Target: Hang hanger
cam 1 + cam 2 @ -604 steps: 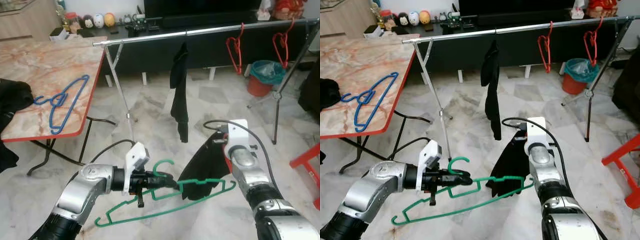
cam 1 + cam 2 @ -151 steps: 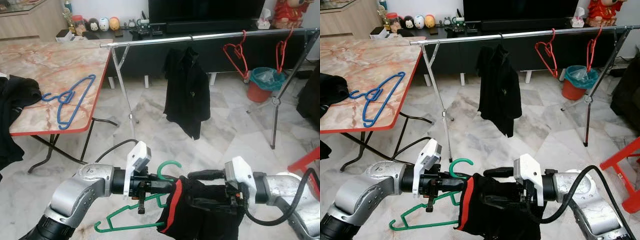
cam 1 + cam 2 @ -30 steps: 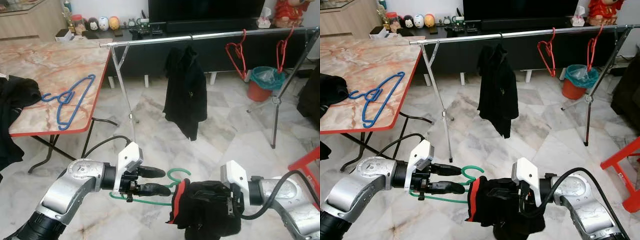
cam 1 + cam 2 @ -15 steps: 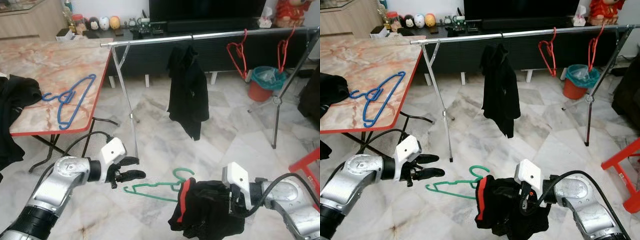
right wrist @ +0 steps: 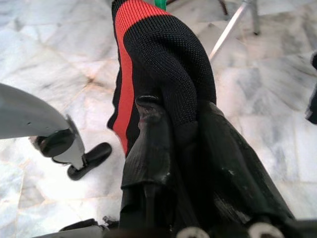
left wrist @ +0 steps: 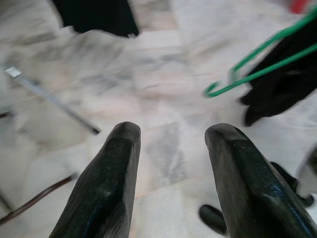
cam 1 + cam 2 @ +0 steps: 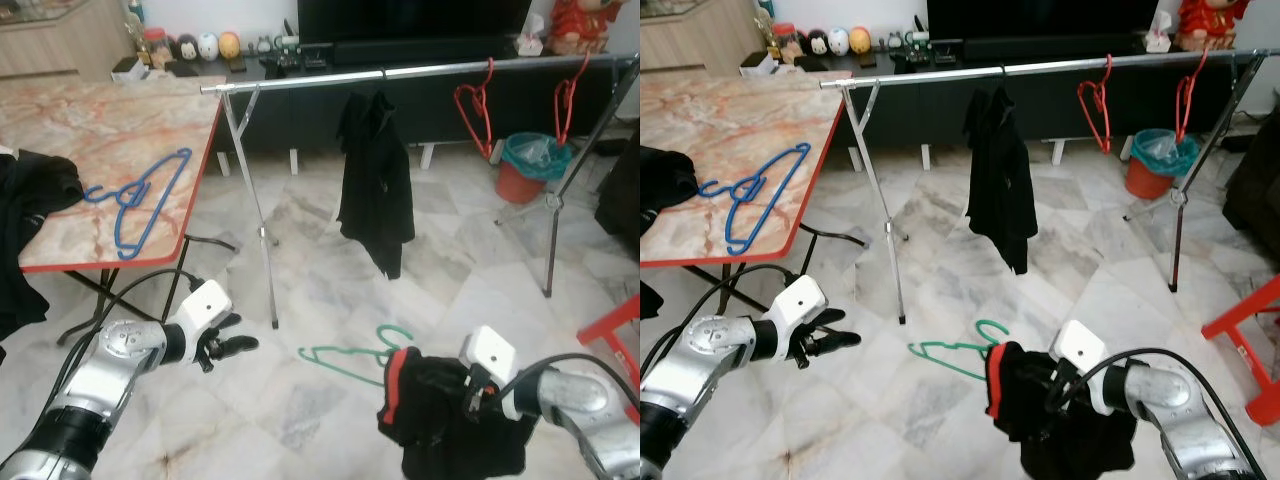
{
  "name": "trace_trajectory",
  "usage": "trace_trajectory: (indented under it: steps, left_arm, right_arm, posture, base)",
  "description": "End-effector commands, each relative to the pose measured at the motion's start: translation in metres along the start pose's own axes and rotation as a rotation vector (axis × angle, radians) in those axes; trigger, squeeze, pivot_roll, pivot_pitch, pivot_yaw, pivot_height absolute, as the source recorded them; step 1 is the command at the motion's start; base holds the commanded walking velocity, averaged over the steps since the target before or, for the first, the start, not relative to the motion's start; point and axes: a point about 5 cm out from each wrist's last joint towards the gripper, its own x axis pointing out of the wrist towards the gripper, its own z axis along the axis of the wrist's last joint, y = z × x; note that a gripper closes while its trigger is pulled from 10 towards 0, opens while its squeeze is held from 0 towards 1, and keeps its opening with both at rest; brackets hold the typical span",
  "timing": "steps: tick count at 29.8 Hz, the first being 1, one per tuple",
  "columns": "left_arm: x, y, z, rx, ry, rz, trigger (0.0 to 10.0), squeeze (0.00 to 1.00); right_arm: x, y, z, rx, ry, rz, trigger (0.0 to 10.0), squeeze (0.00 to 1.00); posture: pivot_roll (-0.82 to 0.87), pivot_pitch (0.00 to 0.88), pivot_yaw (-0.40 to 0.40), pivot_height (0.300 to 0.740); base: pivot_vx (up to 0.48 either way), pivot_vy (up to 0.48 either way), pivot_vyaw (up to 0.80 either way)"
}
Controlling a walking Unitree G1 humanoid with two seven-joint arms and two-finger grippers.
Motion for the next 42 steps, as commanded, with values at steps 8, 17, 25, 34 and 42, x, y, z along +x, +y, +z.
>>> trace_trajectory:
  steps: [8,17,25,34,42]
  left_arm:
    - [0.009,0.015,-0.039,-0.188,0.123,0.372,10.0,0.0]
    - [0.017,-0.002,-0.076,-0.335,0.276,0.518,10.0,0.0]
    - [0.037,-0.034,-0.082,-0.41,0.288,0.318,10.0,0.0]
    - [0.05,-0.048,-0.074,-0.478,0.234,0.179,10.0,0.0]
    - [0.055,-0.062,-0.076,-0.534,0.255,0.088,10.0,0.0]
  right_arm:
    - [0.009,-0.018,-0.011,0.094,-0.011,-0.285,10.0,0.0]
    - [0.013,-0.031,0.008,0.149,-0.158,-0.457,10.0,0.0]
    - [0.02,-0.002,0.031,0.166,-0.329,-0.183,10.0,0.0]
    - [0.016,0.02,0.043,0.164,-0.379,0.055,10.0,0.0]
    - [0.005,0.026,0.057,0.15,-0.45,0.19,10.0,0.0]
  posture:
    - [0.01,0.027,0.049,0.74]
    - [0.01,0.006,0.051,0.74]
    - [0.0,0.0,0.048,0.74]
    - [0.0,0.0,0.046,0.74]
    - [-0.01,0.0,0.041,0.74]
  base:
    - [0.0,0.0,0.0]
    - [0.0,0.0,0.0]
    - [0.0,0.0,0.0]
    - [0.0,0.0,0.0]
    - [0.0,0.0,0.0]
